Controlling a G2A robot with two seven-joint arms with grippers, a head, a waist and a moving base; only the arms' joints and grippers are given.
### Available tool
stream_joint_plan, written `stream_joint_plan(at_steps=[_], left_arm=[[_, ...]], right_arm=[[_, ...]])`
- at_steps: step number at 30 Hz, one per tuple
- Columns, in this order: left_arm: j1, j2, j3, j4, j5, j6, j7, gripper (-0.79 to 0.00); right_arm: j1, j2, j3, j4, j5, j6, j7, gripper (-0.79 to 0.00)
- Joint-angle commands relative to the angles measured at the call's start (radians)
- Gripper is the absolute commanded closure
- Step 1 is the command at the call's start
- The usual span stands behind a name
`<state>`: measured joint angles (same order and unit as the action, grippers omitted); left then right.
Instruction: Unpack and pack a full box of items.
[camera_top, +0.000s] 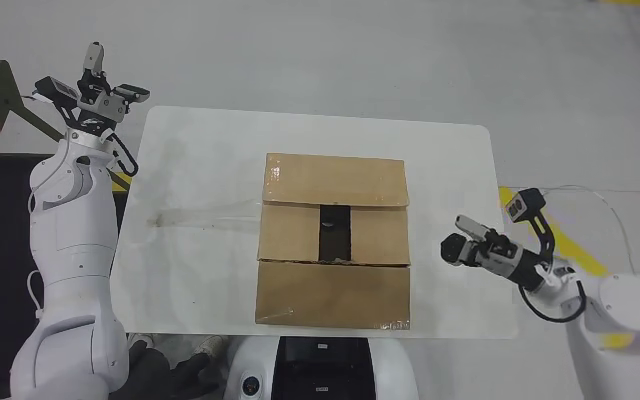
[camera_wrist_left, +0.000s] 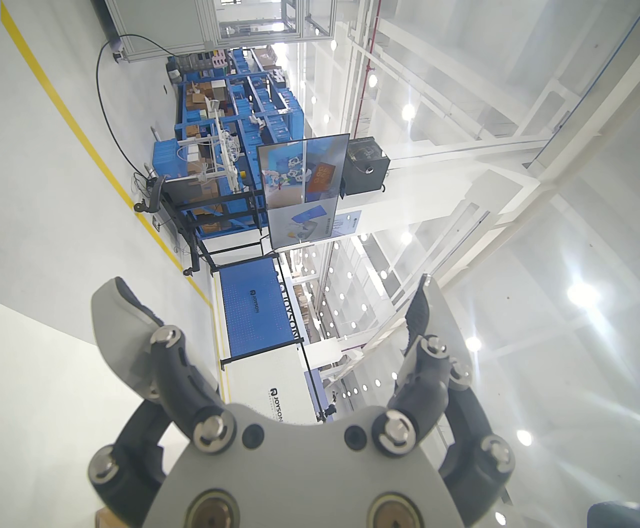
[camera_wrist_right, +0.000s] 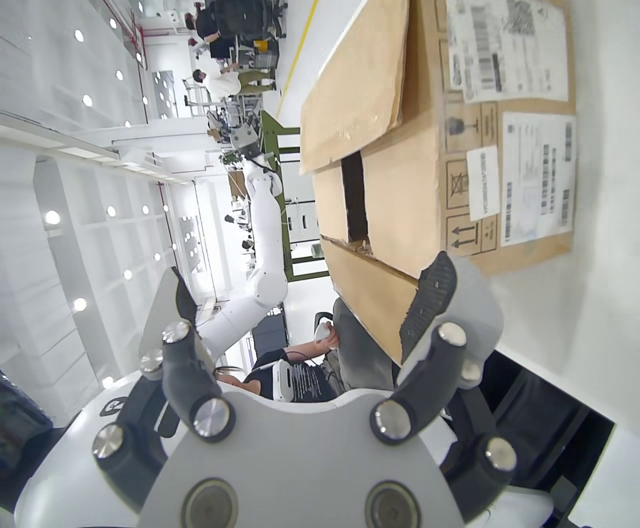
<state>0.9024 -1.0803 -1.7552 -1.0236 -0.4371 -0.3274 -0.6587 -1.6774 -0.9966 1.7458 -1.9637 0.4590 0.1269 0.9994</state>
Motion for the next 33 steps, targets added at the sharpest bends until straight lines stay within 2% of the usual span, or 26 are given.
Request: stream_joint_plan(at_steps=[1, 11, 33], left_arm=[[0.0, 0.0, 0.0, 0.0, 0.0, 0.0, 0.0, -0.785], [0.0, 0.0, 0.0, 0.0, 0.0, 0.0, 0.0, -0.785], [0.0, 0.0, 0.0, 0.0, 0.0, 0.0, 0.0, -0.785]], right_arm=[[0.012, 0.0, 0.012, 0.022, 0.014, -0.005, -0.014, -0.785], [0.103, -0.001, 0.003, 0.143, 0.089, 0.0, -0.06, -0.785], [0.103, -0.001, 0.003, 0.143, 0.089, 0.0, -0.06, -0.785]])
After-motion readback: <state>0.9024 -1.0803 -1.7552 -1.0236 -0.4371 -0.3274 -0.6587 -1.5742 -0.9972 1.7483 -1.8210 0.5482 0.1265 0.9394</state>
